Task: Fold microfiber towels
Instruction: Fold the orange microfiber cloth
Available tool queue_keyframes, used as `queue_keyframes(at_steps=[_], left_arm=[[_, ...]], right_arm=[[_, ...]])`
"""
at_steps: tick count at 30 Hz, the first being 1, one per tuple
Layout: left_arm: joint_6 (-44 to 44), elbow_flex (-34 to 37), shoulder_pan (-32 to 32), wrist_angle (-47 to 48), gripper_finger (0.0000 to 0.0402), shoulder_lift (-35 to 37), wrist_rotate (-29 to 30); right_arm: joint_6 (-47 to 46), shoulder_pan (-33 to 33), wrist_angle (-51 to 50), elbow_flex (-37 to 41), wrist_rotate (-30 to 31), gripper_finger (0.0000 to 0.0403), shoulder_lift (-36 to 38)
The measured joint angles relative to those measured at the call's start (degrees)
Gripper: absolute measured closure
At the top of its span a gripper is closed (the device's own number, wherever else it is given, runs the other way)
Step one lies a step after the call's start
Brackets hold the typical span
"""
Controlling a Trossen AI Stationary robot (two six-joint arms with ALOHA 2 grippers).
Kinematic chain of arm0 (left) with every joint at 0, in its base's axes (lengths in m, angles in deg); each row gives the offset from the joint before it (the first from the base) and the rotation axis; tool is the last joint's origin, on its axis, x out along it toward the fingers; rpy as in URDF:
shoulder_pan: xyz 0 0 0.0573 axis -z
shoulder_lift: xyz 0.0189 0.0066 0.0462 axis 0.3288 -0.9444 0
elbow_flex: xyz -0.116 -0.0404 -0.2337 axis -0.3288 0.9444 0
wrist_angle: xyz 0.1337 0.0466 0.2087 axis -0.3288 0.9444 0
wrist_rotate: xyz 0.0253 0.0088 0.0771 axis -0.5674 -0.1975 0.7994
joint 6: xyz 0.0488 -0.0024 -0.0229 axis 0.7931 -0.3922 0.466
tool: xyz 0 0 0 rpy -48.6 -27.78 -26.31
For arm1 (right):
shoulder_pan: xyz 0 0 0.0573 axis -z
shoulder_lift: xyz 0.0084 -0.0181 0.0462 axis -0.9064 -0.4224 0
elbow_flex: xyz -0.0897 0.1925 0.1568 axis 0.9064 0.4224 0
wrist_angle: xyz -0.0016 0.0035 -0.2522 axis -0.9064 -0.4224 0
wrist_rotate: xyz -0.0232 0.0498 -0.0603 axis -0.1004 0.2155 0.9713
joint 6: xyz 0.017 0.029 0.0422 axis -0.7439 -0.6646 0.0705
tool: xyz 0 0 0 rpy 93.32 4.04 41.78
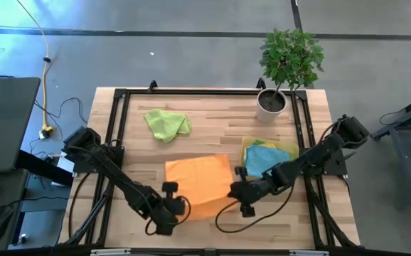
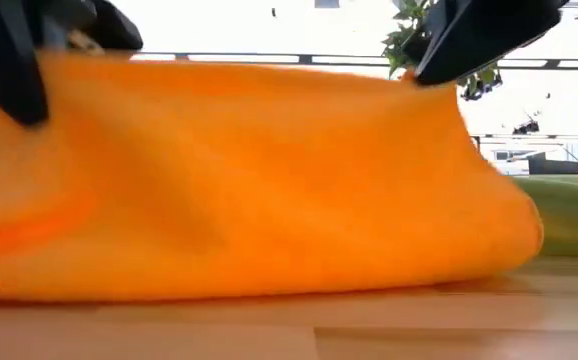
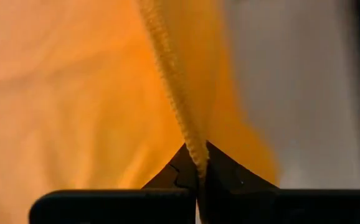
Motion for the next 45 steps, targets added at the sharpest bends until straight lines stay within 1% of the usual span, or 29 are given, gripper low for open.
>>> queue_keyframes(at_steps=[3, 5, 7, 12, 14, 16, 19, 21, 26, 31, 34, 38, 42, 45], left_arm=[[0.31, 0.0, -2.17, 6.45, 0.0401, 0.0, 2.77], [2.49, 0.01, -3.65, 9.32, 0.0401, 0.0, 4.86], [7.36, 0.04, -5.36, 9.62, 0.0401, 0.0, 6.06], [23.17, 0.02, -9.32, 8.92, 0.0401, -0.13, 6.41], [26.83, 0.04, -10.9, 9.78, 0.0401, -0.2, 6.6], [28.31, 0.04, -12.62, 10.5, 0.0401, -0.2, 7.07], [28.56, 0.04, -15.26, 11.96, 0.0401, -0.2, 8.37], [28.49, 0.04, -16.84, 12.57, 0.0401, -0.2, 8.2], [28.42, 0.04, -19.18, 12.5, 0.0401, -0.22, 4.2], [23.71, 0.04, -19.84, 12.5, 0.0401, -0.22, 1.03], [21.27, 0.04, -20.14, 12.5, 0.0401, -0.25, 1.76], [17.78, 0.04, -21.1, 12.66, 0.0401, -0.28, 2.94], [17.41, 0.04, -21.86, 12.87, 0.0401, -0.28, 3.09], [17.28, 0.04, -22.33, 12.9, 0.0401, -0.52, 2.17]], right_arm=[[2.07, 2.22, -1.46, 0.02, 0.01, 0.0403, -0.76], [3.43, 3.92, -1.16, -0.02, 0.24, 0.0403, -1.7], [4.63, 5.59, -2.46, 0.0, 1.37, 0.0403, -2.54], [8.89, 9.84, -2.39, 0.0, 3.57, 0.0402, -3.9], [9.8, 11.32, -2.68, 0.0, 4.08, 0.0402, -4.03], [10.41, 12.75, -2.55, 0.0, 4.2, 0.0402, -4.03], [12.36, 14.79, -2.54, 0.0, 4.28, 0.0402, -4.03], [13.6, 15.96, -2.64, 0.0, 4.27, 0.0402, -4.03], [13.82, 17.82, -4.26, 0.0, 4.21, 0.0402, -4.03], [13.83, 19.01, -5.63, 0.0, 3.39, 0.0399, -4.03], [13.83, 19.87, -5.27, 0.56, 3.32, 0.0381, -4.01], [13.66, 21.22, -5.58, 1.72, 3.41, 0.0344, -3.99], [11.99, 22.05, -5.13, 1.92, 3.42, 0.031, -3.99], [10.71, 22.21, -4.14, 1.92, 2.83, 0.0296, -4.01]])
